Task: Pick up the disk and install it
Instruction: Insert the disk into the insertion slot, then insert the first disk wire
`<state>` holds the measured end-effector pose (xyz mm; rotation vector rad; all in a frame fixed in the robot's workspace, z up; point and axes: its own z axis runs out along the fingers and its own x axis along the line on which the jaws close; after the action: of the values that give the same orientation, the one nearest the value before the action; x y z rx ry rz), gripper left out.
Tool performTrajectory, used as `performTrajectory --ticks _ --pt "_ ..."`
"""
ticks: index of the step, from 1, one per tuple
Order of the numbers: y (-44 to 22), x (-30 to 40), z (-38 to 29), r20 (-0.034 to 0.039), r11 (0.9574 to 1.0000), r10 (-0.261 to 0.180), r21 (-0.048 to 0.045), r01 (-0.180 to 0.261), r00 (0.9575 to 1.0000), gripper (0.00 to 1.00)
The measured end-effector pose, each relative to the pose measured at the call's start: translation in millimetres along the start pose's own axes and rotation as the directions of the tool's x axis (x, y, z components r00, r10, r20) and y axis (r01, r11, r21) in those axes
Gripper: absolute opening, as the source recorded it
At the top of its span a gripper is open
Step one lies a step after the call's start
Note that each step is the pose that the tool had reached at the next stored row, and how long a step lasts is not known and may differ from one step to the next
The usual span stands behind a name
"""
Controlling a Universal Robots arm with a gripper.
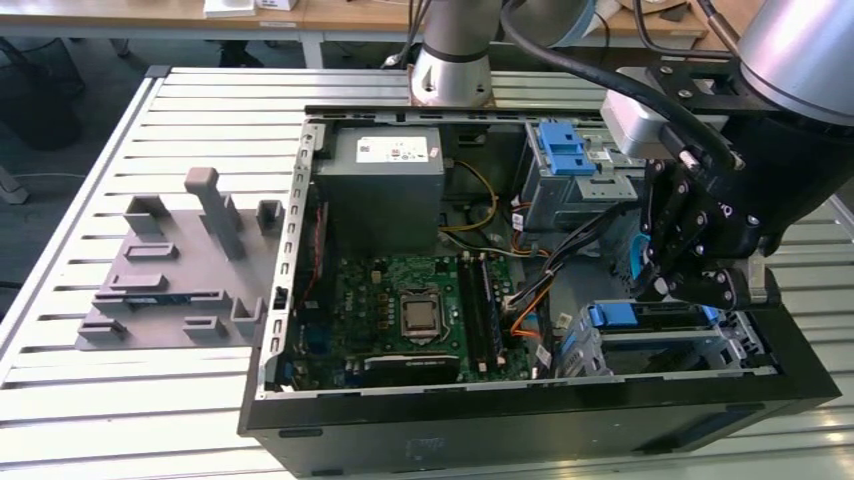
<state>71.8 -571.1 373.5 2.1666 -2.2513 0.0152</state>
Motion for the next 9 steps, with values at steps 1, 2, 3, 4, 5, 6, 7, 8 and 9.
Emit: performTrajectory --ticks 1,2,3,4,5,6,7,8,9 --pt "0.0 0.0 0.0 0.0000 1.0000 0.000 0.0000 0.000 1.0000 0.11" --pt "0.0 0.0 0.0 0.0000 1.0000 0.000 0.0000 0.000 1.0000 0.11" --pt "0.0 0.0 0.0 0.0000 1.0000 0.000 0.0000 0.000 1.0000 0.11" --pt "0.0 0.0 0.1 0.0001 1.0000 0.000 0.0000 0.000 1.0000 0.11" --pt "0.0 0.0 0.1 -0.0001 1.0000 0.000 0.0001 0.000 1.0000 0.11" --pt "0.0 0.0 0.2 0.0000 1.0000 0.000 0.0001 0.000 1.0000 0.11" --pt "0.0 0.0 0.3 0.0000 1.0000 0.000 0.0001 0.000 1.0000 0.11" --pt "0.0 0.0 0.3 0.0000 1.0000 0.000 0.0000 0.000 1.0000 0.11" --pt "0.0 0.0 0.3 0.0000 1.0000 0.000 0.0000 0.000 1.0000 0.11"
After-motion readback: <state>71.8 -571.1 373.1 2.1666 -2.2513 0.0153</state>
